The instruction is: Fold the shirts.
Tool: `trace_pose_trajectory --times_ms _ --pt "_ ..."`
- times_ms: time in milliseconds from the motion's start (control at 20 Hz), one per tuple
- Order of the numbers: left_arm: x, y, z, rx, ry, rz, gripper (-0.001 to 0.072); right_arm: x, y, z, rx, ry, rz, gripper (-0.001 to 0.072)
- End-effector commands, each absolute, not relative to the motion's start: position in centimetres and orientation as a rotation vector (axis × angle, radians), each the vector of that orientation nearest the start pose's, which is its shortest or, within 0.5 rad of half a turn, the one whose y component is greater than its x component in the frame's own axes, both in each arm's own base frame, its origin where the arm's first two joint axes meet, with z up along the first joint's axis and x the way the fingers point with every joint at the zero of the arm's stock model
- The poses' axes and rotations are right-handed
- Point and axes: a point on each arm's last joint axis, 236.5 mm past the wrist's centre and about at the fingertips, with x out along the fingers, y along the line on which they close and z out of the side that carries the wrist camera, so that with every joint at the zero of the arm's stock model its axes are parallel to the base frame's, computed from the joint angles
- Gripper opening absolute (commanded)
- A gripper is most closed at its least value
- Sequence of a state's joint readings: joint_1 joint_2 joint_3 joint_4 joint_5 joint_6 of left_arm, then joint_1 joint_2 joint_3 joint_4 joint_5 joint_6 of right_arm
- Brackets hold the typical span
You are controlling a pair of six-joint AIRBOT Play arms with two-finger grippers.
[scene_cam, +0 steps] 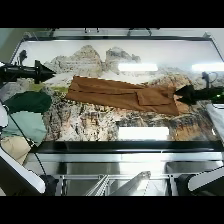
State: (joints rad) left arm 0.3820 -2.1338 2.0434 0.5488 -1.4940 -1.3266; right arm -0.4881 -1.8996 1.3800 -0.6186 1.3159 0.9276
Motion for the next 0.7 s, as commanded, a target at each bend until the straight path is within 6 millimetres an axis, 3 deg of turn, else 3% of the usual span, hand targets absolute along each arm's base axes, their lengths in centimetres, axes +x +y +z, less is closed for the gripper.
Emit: trace_pose_trajectory --times_ms 0,100,150,200,250,400,450,650 --pt "53.9 -0.4 4.2 -0.83 1.132 -0.626 0.0004 45.0 1.5 -10.7 0.806 1.29 0.559 0.0581" --pt "53.3 -2.7 5.4 -0.789 1.146 -0.671 0.0003 46.5 4.5 -10.0 0.816 1.251 0.589 0.0573" --pt "53.0 -4.1 5.9 -0.763 1.156 -0.696 0.0003 46.9 5.6 -9.6 0.813 1.243 0.608 0.0368" --pt "52.4 -5.8 6.4 -0.737 1.168 -0.731 0.0003 47.1 6.4 -9.2 0.808 1.238 0.625 0.0103" --pt "51.7 -7.7 6.7 -0.695 1.177 -0.777 0.0002 47.3 6.9 -8.9 0.802 1.238 0.632 0.0033" --pt "49.1 -15.6 6.8 -0.565 1.201 -0.924 0.0002 46.6 7.2 -6.7 0.784 1.233 0.679 0.0028" --pt "48.5 -18.5 5.9 -0.517 1.21 -0.933 0.0002 46.4 7.1 -5.5 0.776 1.225 0.695 0.0028" --pt "48.5 -29.1 -1.3 -0.257 1.19 -0.833 0.0003 45.6 7.0 0.6 0.724 1.163 0.745 0.0028"
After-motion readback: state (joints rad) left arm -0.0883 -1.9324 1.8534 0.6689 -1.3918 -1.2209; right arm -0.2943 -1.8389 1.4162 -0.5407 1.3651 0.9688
